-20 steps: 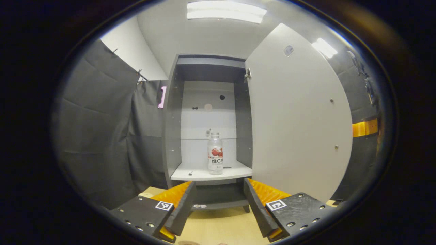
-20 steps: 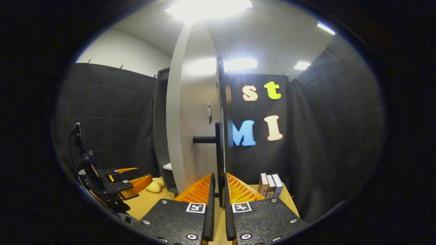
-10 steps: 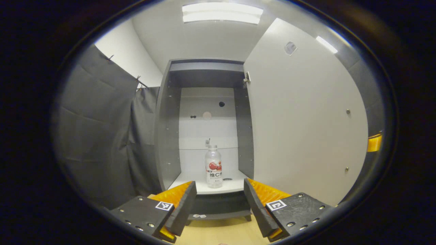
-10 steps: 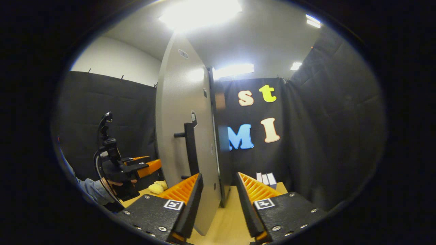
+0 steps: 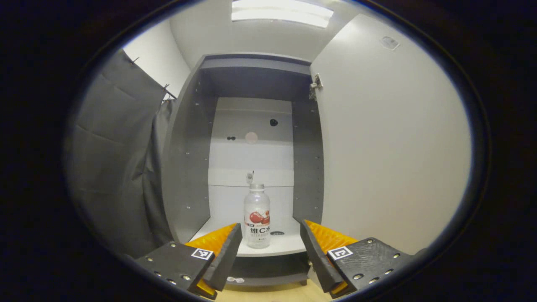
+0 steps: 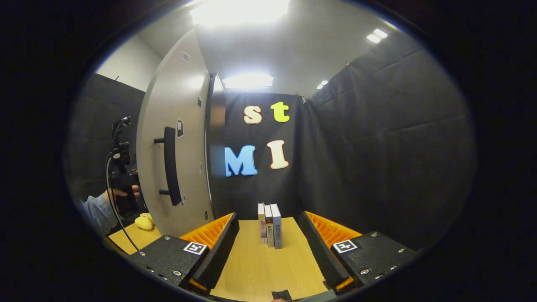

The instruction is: Open the cabinet door with the right hand, grasp the bottle in the cabinet with the left hand and place it on the coaster, then close the cabinet door with the right hand.

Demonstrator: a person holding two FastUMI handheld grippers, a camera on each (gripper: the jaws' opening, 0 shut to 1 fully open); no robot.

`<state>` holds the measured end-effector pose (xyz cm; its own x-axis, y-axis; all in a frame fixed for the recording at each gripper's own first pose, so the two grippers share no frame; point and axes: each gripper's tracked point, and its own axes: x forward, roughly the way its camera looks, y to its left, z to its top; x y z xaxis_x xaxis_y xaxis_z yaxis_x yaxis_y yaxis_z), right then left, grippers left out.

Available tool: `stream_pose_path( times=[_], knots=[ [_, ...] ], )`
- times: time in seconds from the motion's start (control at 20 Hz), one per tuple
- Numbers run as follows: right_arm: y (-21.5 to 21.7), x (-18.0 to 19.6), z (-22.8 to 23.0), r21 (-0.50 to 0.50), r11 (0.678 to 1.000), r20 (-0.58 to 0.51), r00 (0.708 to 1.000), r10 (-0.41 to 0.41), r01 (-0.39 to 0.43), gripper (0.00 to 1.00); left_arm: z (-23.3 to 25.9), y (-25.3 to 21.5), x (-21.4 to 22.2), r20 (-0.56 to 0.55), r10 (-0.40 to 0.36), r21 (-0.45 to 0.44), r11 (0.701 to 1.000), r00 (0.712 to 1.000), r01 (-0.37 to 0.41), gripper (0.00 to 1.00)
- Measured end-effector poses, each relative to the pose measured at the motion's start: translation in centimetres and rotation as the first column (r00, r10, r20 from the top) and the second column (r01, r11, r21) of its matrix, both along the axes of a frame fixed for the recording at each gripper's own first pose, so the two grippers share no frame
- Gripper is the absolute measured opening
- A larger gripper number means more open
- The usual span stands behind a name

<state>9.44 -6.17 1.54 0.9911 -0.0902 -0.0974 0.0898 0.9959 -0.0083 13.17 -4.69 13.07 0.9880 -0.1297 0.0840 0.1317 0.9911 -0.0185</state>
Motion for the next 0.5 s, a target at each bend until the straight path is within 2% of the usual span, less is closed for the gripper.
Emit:
stream_pose_path(
  times=[0.05, 0.25, 0.5],
  knots=[
    [-0.2, 0.5, -0.2, 0.005, 1.000, -0.004, 1.000, -0.018, 0.018, 0.93, -0.2, 0.1, 1.4, -0.007, -0.005, -0.004, 1.000, 1.000, 0.005, 0.87],
    [-0.3, 1.4, -1.3, 0.018, 0.997, -0.019, 0.997, -0.080, 0.081, 0.93, -1.8, 0.5, 6.2, -0.036, -0.018, 0.047, 0.999, 0.999, 0.019, 0.83],
    [0.0, 3.0, -3.2, 0.013, 0.991, -0.064, 0.989, -0.132, 0.133, 0.93, -4.2, 0.7, 12.0, -0.061, -0.023, 0.070, 0.997, 0.998, 0.027, 0.87]
  ],
)
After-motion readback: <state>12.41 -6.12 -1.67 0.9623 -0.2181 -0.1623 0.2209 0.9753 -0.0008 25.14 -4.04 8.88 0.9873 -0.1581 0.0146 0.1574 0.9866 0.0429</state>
